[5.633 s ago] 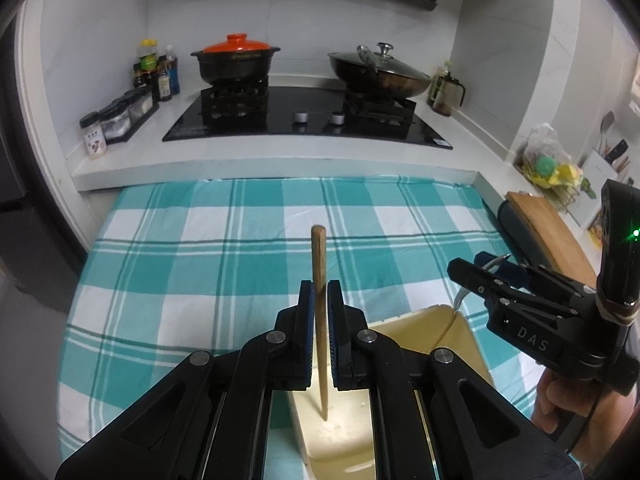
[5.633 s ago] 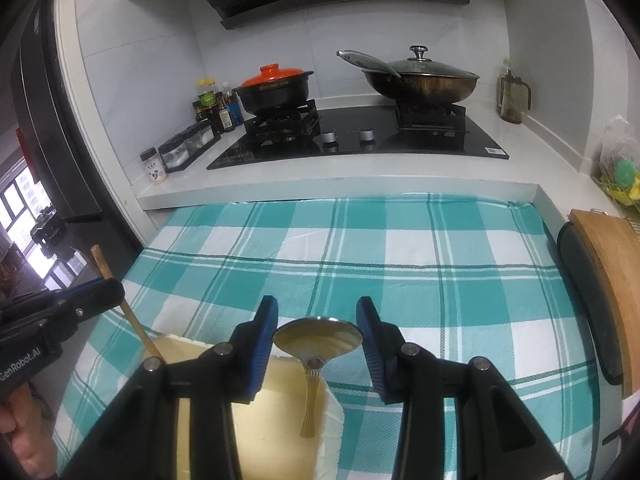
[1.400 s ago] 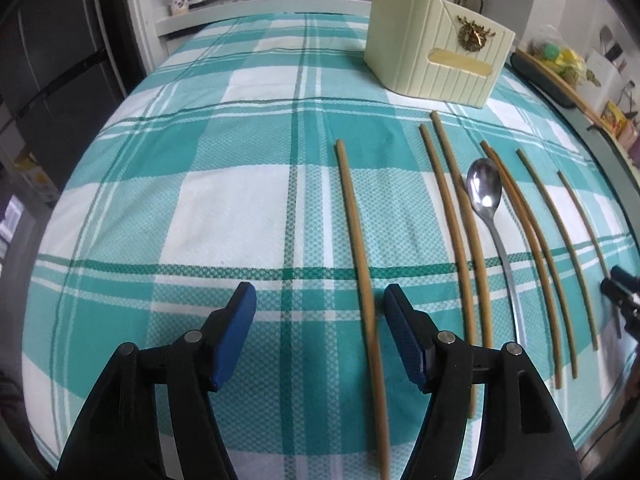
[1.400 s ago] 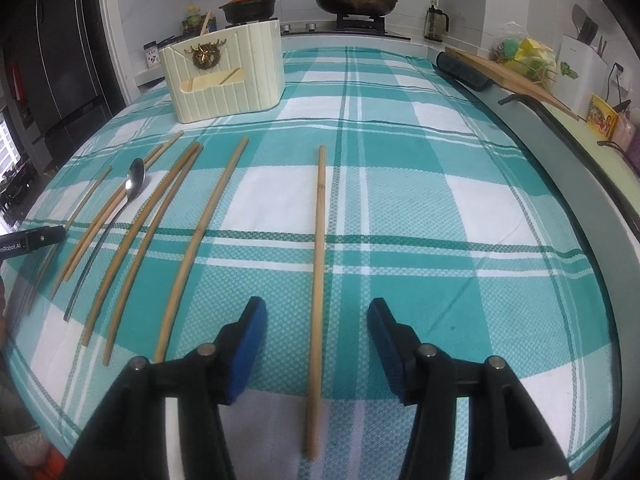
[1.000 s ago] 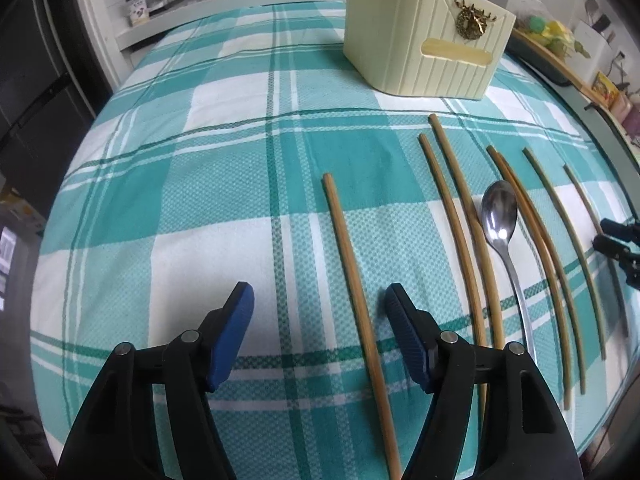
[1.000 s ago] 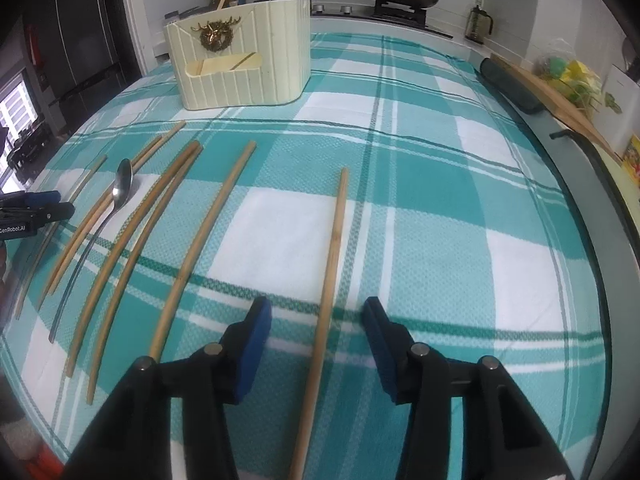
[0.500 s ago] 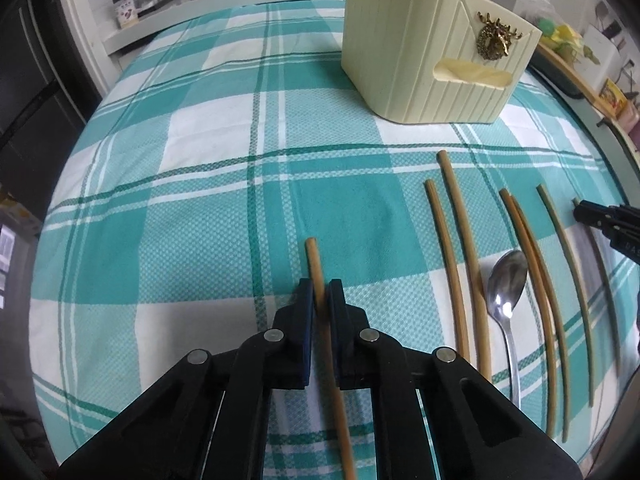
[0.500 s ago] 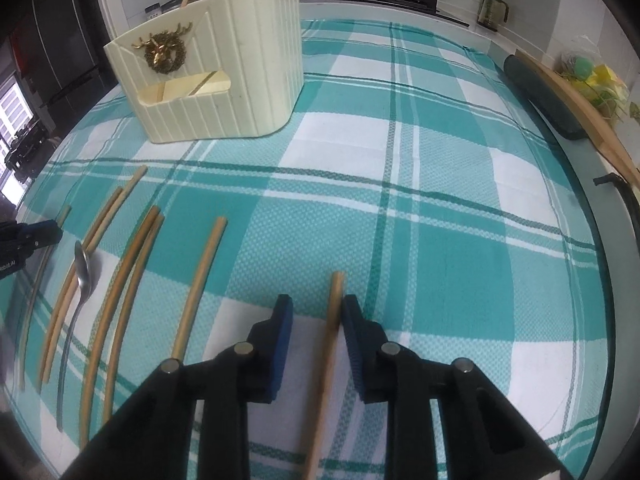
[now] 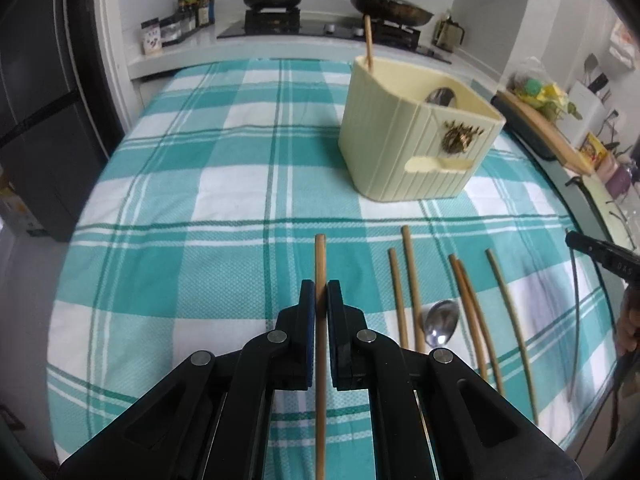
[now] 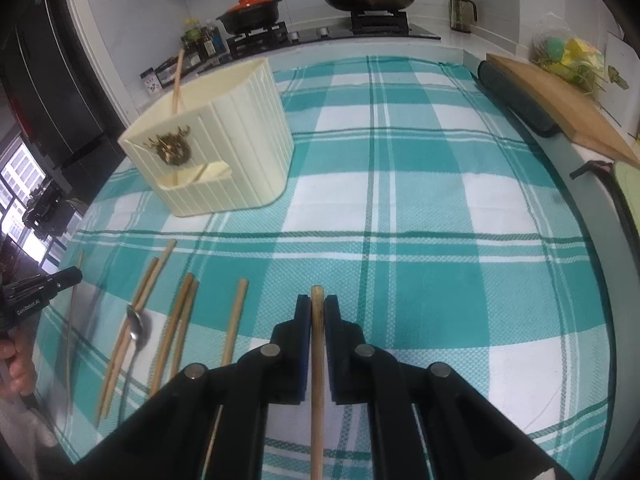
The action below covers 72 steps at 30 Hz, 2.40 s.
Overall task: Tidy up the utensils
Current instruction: 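Lift and carry both chopsticks over the cream utensil box, then open both grippers to drop the chopsticks into the box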
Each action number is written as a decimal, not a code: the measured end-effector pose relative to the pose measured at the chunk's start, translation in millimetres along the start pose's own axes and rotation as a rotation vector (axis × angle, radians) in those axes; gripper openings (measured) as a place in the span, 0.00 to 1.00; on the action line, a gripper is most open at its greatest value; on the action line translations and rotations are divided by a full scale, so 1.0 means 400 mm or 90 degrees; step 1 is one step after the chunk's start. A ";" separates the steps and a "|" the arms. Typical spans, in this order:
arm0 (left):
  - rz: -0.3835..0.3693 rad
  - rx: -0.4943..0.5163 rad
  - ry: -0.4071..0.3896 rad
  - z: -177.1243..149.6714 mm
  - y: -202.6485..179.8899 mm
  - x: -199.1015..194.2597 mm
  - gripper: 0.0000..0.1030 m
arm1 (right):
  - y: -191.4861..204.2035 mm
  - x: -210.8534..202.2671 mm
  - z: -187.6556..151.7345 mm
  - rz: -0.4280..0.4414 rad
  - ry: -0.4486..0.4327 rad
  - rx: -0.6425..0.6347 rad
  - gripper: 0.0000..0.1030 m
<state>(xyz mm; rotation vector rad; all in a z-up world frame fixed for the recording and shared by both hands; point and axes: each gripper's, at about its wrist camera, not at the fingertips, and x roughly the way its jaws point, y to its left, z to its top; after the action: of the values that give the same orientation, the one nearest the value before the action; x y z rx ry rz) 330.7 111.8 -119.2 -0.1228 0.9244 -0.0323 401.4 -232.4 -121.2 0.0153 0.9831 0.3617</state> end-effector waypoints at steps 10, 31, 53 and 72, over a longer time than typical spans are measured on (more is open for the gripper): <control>-0.062 0.009 -0.119 0.035 -0.018 -0.262 0.04 | 0.072 -0.287 0.028 0.046 -0.127 -0.061 0.07; -0.093 0.026 -0.239 0.270 -0.099 -0.435 0.04 | 0.224 -0.494 0.184 0.040 -0.321 -0.128 0.07; -0.063 0.004 -0.216 0.553 -0.168 -0.131 0.04 | 0.302 -0.250 0.537 0.041 -0.358 -0.137 0.07; -0.056 -0.017 -0.074 0.522 -0.178 0.122 0.05 | 0.200 0.057 0.548 0.035 -0.147 -0.033 0.10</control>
<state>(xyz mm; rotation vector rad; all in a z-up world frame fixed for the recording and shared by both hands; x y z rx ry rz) 528.4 56.4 -25.0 -0.1880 0.8034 -0.0934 568.1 -117.5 -3.1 0.0364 0.7450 0.4266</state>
